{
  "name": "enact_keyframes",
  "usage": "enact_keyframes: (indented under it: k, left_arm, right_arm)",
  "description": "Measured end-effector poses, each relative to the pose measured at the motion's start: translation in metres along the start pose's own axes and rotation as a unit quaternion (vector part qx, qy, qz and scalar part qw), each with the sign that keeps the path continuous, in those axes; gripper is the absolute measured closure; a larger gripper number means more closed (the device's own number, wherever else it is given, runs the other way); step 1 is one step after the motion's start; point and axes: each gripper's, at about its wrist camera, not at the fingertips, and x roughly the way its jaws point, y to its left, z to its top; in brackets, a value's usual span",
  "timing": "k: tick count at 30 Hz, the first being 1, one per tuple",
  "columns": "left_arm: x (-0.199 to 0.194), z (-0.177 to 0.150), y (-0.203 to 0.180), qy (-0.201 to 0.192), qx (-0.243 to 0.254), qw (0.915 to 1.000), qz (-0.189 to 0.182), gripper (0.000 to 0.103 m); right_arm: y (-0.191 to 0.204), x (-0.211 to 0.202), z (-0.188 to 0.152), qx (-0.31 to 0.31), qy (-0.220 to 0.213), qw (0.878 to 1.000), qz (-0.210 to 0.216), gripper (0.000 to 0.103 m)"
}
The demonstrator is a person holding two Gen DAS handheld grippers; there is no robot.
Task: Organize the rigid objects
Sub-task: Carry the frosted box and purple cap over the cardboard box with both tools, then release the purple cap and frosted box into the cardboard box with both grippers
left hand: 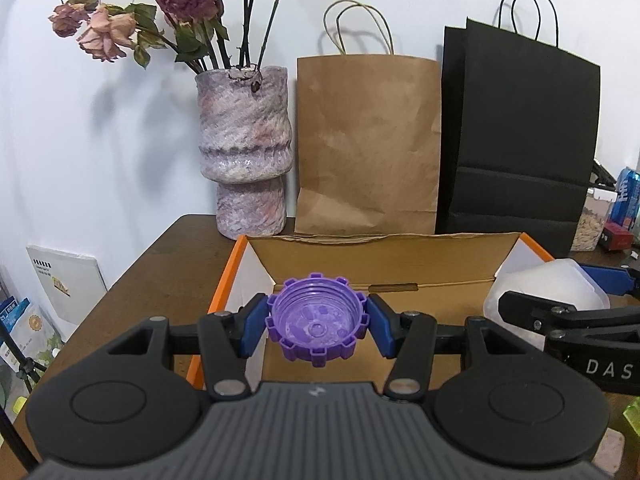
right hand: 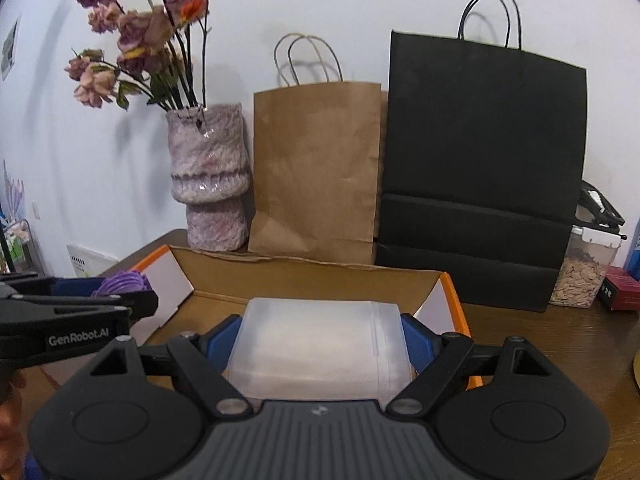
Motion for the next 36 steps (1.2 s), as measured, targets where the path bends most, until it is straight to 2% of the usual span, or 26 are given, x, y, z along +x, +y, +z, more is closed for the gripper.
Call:
enact_keyframes:
  k: [6, 10, 11, 12, 13, 18, 36]
  left_arm:
    - [0.01, -0.002, 0.002, 0.006, 0.01, 0.9999, 0.006, 0.046]
    - [0.007, -0.004, 0.001, -0.007, 0.019, 0.9996, 0.021, 0.008]
    - [0.005, -0.004, 0.001, -0.012, 0.021, 0.9994, 0.024, 0.003]
    - [0.003, -0.003, 0.001, -0.018, 0.021, 0.9993, 0.027, 0.0]
    - [0.002, -0.003, 0.002, -0.021, 0.02, 0.9992, 0.029, 0.0]
    - [0.003, 0.0, 0.006, -0.017, 0.013, 0.9993, 0.031, 0.0]
    - [-0.01, 0.0, 0.004, -0.024, 0.01, 0.9993, 0.026, 0.0]
  right_arm:
    - [-0.004, 0.016, -0.003, 0.001, 0.015, 1.0, 0.001, 0.02]
    - [-0.007, 0.022, -0.006, 0.005, 0.03, 1.0, 0.0, 0.02]
    - [-0.008, 0.023, -0.007, 0.008, 0.032, 0.999, 0.0, 0.014]
    - [-0.01, 0.024, -0.008, 0.01, 0.034, 0.999, -0.004, 0.003]
    - [-0.011, 0.025, -0.009, 0.013, 0.035, 0.999, -0.009, 0.0]
    - [-0.019, 0.025, -0.01, 0.029, 0.04, 0.998, -0.024, 0.0]
    - [-0.017, 0.008, -0.008, 0.023, 0.027, 0.999, -0.019, 0.0]
